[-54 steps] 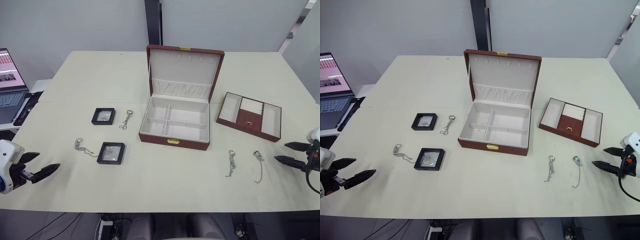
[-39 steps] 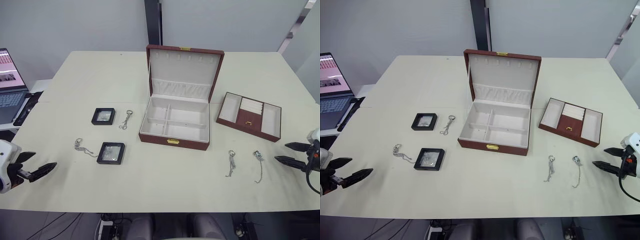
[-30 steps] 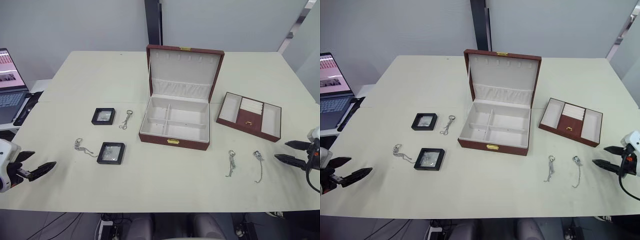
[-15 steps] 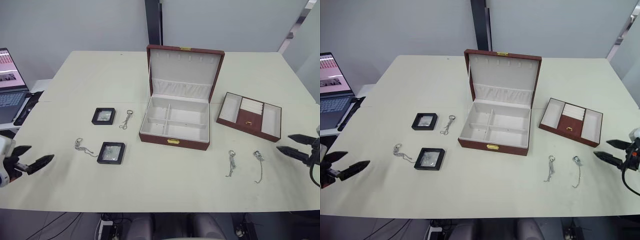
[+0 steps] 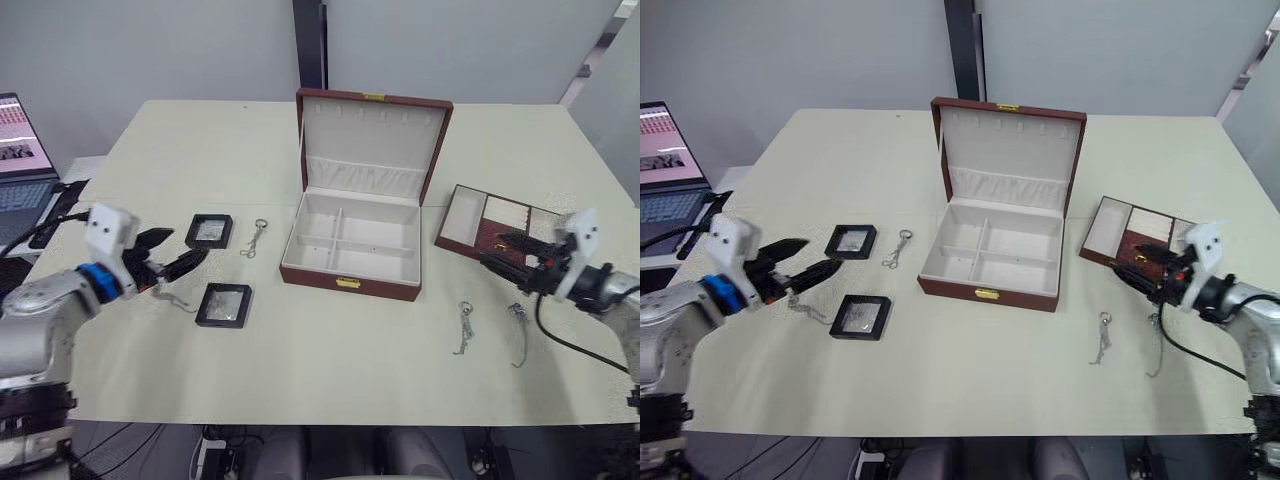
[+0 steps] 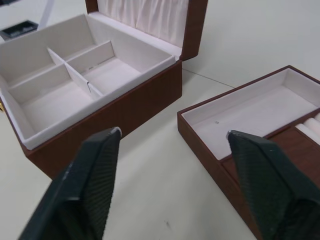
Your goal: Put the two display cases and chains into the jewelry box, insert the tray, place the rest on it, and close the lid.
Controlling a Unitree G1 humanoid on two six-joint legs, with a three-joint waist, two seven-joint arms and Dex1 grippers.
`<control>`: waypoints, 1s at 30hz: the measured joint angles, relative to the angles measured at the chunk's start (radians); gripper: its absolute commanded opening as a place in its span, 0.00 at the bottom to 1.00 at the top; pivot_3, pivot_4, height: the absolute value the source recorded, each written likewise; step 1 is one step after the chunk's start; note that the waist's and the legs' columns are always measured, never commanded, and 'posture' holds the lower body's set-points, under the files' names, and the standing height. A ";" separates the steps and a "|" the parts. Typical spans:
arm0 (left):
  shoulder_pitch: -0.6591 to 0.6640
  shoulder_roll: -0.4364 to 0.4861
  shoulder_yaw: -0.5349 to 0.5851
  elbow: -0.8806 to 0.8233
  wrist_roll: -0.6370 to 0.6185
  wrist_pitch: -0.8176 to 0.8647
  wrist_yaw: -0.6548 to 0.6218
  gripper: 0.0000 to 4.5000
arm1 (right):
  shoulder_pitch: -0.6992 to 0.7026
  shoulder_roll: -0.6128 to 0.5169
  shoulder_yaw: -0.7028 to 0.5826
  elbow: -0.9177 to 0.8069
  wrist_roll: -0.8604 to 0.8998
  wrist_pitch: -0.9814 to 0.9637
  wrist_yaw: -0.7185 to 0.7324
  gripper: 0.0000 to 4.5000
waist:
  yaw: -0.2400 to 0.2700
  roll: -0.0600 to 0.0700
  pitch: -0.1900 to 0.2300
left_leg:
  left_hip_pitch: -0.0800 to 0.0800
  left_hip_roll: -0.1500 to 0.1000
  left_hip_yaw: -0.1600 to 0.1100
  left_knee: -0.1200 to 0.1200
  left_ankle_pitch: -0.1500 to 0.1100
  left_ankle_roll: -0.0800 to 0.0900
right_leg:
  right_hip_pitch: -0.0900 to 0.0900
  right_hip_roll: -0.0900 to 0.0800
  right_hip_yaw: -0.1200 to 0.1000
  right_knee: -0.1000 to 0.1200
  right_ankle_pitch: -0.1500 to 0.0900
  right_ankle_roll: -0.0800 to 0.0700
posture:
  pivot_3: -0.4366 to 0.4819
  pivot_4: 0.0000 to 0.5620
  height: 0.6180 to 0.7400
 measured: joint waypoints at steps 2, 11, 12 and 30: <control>-0.027 -0.022 -0.040 0.009 0.018 -0.011 0.001 0.61 | -0.012 0.024 0.031 0.004 -0.035 -0.010 -0.035 0.46 | -0.001 0.000 0.000 | -0.001 0.000 0.001 0.000 0.000 0.000 | -0.001 0.000 0.000 0.001 0.000 0.000 | 0.48 0.27 1.00; -0.113 -0.120 -0.187 0.087 0.100 -0.056 -0.003 0.00 | -0.056 0.072 0.140 -0.004 -0.111 -0.004 -0.098 0.00 | 0.000 0.000 0.000 | -0.001 0.000 0.003 0.001 0.000 0.000 | -0.004 0.001 0.000 0.005 0.000 0.000 | 0.48 0.27 1.00; -0.121 -0.135 -0.202 0.089 0.114 -0.060 -0.002 0.00 | -0.058 0.075 0.156 -0.005 -0.114 0.005 -0.099 0.00 | 0.000 0.000 0.000 | -0.001 0.000 0.003 0.001 0.000 0.000 | -0.004 0.001 0.000 0.005 0.000 0.000 | 0.48 0.27 1.00; -0.084 -0.205 -0.255 -0.004 0.128 -0.011 -0.012 0.00 | -0.093 0.139 0.241 -0.033 -0.126 0.054 -0.116 0.00 | -0.002 0.000 0.000 | -0.002 0.000 0.007 0.002 0.000 0.000 | -0.011 0.001 0.002 0.011 0.000 0.000 | 0.48 0.27 1.00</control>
